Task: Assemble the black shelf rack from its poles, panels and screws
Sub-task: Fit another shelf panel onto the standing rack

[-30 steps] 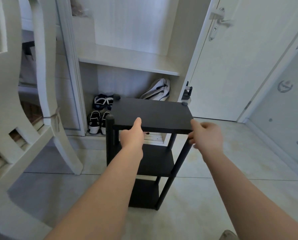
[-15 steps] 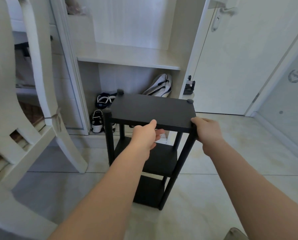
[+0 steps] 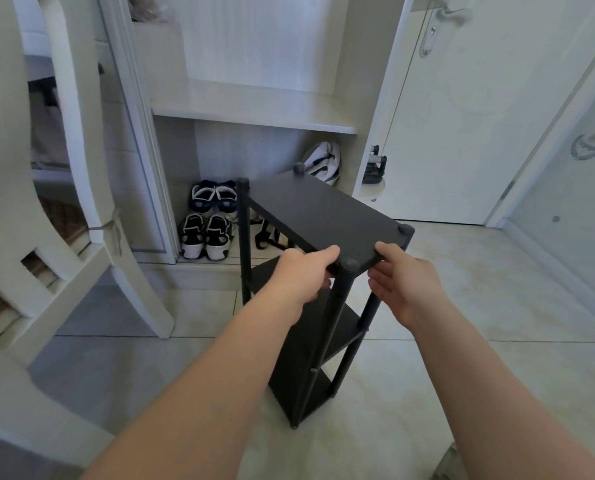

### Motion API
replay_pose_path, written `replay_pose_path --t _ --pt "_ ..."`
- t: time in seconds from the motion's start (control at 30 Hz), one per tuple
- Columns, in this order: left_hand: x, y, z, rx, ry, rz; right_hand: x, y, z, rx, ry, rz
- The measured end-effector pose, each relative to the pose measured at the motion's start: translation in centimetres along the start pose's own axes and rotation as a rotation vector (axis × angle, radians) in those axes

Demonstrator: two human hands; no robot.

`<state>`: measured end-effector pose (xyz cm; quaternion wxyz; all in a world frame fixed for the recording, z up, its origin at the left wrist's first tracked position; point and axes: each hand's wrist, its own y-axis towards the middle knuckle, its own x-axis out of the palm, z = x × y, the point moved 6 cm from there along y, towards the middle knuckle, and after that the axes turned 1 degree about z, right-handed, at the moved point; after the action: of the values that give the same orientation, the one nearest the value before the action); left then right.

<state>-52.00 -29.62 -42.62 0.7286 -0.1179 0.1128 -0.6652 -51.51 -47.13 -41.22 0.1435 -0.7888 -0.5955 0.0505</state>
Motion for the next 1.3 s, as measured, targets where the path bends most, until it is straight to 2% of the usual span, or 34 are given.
replay_pose_path --t 0.13,0.2,0.27,0.33,0.43,0.53,0.7,0.87,1.1,1.3 --pt "-2.8 0.7 0.4 0.003 -0.047 0.093 0.7 -0.8 0.5 0.054 -0.137 -0.118" --pt "-4.2 1.0 0.4 0.008 -0.097 0.168 -0.1 -0.7 0.2 0.022 -0.200 -0.047" --pt "-5.1 1.4 0.1 0.000 -0.164 0.199 -1.3 0.1 -0.5 -0.059 -0.158 0.085" --pt "-5.2 1.7 -0.1 0.013 -0.203 0.157 -1.0 0.8 -1.0 -0.121 -0.150 0.100" --pt "-4.5 1.6 -0.3 0.043 -0.212 0.054 1.8 1.5 -0.9 -0.111 -0.148 -0.064" --pt "-4.9 1.5 -0.3 0.029 -0.169 0.040 2.9 1.9 -0.9 -0.132 -0.173 -0.078" --pt "-6.4 1.8 0.0 -0.034 -0.168 -0.019 2.7 2.2 0.1 -0.029 -0.130 -0.129" --pt "-6.3 2.1 -0.2 -0.061 -0.243 0.025 1.9 2.6 -0.1 0.044 -0.101 -0.253" --pt "-6.2 2.4 -0.9 -0.109 -0.319 0.030 1.6 3.1 1.1 0.108 -0.112 -0.229" --pt "-6.3 2.9 -1.4 -0.121 -0.329 0.045 1.6 3.2 1.2 0.090 -0.083 -0.193"
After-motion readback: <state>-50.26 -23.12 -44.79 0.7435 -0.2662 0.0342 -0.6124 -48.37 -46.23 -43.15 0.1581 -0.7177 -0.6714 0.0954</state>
